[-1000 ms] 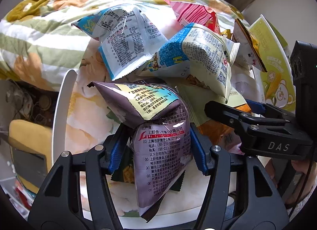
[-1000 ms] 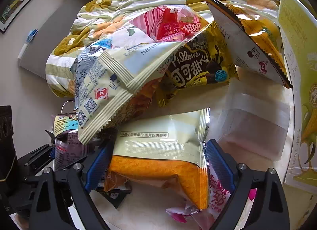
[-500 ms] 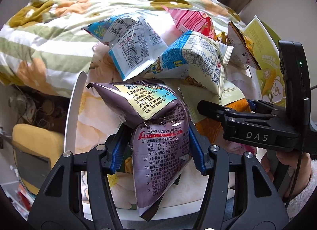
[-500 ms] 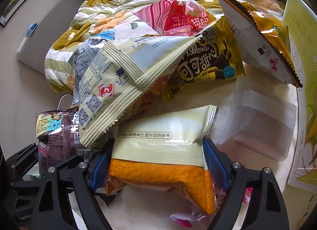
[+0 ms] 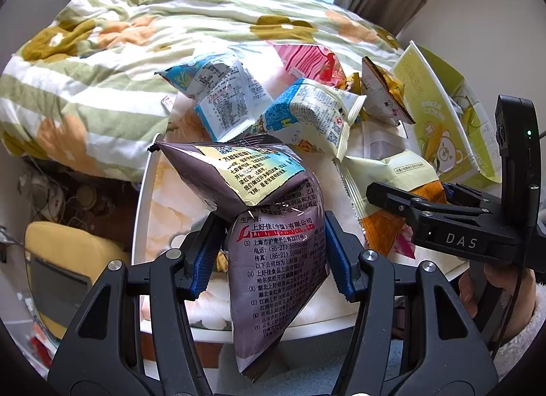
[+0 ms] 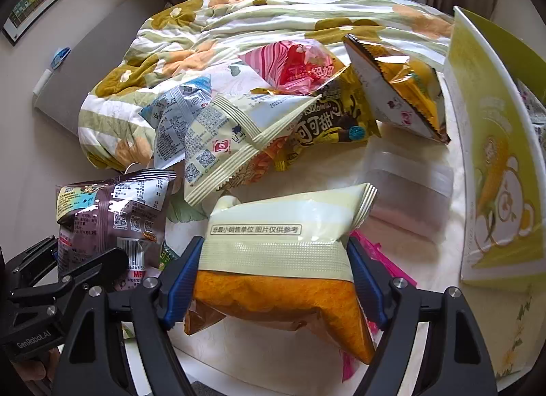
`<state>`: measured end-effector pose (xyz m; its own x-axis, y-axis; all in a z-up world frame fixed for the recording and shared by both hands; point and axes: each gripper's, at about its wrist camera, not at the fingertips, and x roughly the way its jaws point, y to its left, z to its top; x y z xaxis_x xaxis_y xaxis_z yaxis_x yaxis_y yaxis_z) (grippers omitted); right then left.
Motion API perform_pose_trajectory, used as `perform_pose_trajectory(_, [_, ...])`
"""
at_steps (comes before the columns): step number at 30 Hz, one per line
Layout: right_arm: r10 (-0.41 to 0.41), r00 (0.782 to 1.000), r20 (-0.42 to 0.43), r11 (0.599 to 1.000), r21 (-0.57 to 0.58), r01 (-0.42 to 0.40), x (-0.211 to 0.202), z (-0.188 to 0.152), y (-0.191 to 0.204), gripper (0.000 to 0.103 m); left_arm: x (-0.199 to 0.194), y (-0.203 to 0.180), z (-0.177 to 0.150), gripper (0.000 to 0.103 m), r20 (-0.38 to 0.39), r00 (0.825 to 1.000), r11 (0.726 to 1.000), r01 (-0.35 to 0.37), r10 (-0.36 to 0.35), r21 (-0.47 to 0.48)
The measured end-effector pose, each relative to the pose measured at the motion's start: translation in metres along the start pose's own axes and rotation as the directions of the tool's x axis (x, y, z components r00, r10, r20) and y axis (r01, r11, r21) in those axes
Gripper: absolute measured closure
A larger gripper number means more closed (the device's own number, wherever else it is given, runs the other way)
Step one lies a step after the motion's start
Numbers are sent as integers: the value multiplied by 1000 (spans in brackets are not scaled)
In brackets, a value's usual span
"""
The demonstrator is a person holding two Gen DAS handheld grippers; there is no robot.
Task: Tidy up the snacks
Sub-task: 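Carry both bags into the cardboard box and open both tools to release them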
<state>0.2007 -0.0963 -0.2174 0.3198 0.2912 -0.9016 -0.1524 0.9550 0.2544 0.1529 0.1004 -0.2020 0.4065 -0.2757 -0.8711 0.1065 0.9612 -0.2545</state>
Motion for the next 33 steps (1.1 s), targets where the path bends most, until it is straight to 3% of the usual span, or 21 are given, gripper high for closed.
perform_pose_trajectory(10, [-62,989,135,994,102,48,-83,-31,-21,26,-50,-38,6,49,94,993,994,62,-71,91])
perform_pose_trajectory(19, [-129,946,296,981,181,77,-165,-32,-64,26,-73,-112,34,49,159,976,973,113,-146,201])
perform_pose_trajectory(26, [-184,916,357,969,224,107,-211,-30,-131,26,-59,-207,66,49,175,963,951,157,-207,265])
perform_pose_trajectory(33, [-200,908,367,961,255,109,-236,-21,-218,26,0,-312,92,49,110,968,939,188,-228,287])
